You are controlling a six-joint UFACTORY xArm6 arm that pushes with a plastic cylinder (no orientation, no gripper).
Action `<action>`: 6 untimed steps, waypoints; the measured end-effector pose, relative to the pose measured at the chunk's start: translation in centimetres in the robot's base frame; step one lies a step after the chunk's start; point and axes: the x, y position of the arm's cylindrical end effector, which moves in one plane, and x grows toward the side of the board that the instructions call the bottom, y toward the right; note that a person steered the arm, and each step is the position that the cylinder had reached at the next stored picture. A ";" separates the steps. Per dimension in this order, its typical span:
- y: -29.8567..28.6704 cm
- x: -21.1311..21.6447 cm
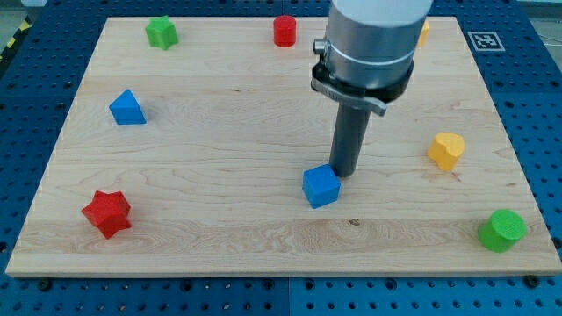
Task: Push blue cube towards the bottom of the board
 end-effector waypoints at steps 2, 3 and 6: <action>-0.8 -0.8; -1.3 1.4; -1.5 -1.2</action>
